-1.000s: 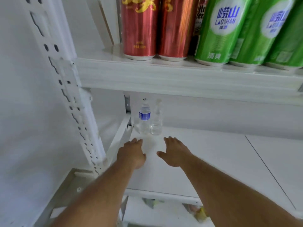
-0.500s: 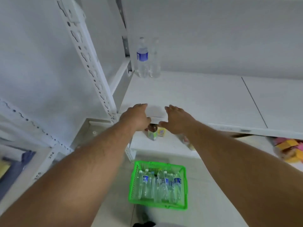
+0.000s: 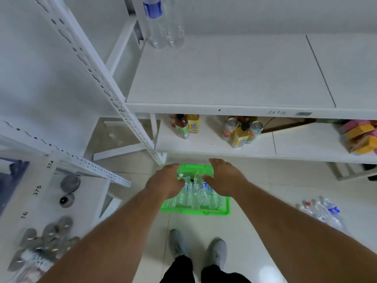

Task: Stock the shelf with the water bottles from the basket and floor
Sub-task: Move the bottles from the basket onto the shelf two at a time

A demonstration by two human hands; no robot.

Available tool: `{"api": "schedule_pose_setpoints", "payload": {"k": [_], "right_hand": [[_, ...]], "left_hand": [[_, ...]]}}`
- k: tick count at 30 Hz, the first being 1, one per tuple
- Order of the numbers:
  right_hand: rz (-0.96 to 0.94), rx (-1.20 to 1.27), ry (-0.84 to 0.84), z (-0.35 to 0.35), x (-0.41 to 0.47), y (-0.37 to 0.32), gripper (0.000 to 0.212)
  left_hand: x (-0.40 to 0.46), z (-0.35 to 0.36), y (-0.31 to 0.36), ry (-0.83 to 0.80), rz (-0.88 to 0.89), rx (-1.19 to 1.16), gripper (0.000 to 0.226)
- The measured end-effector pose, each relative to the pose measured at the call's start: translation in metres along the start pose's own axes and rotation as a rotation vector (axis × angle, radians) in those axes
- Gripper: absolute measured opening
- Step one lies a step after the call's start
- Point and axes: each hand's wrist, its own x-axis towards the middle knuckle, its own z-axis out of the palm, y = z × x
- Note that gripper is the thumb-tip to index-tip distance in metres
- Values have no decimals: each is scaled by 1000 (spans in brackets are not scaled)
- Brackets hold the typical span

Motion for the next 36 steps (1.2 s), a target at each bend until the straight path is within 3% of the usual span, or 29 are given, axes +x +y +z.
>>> {"api": "schedule_pose_setpoints", "payload": {"k": [13,19,25,31,36], "right_hand": [[407,169,-175,120,27,46,74],[526,327,-166,165,95,82,73],[595,372,-133,247,203,155,64],[679,419,-172,346,282,227,37],[662,385,-178,406,332,257,29]], "left_hand": [[75,105,-75,-254,-81,-169,76],[138,158,-80,-230,-146,-322,77],[231,260,-86,-156,-240,-454,75],[321,372,-98,-118,-303,-466,78],[379,448,-103,-110,-335,-492,85]]}}
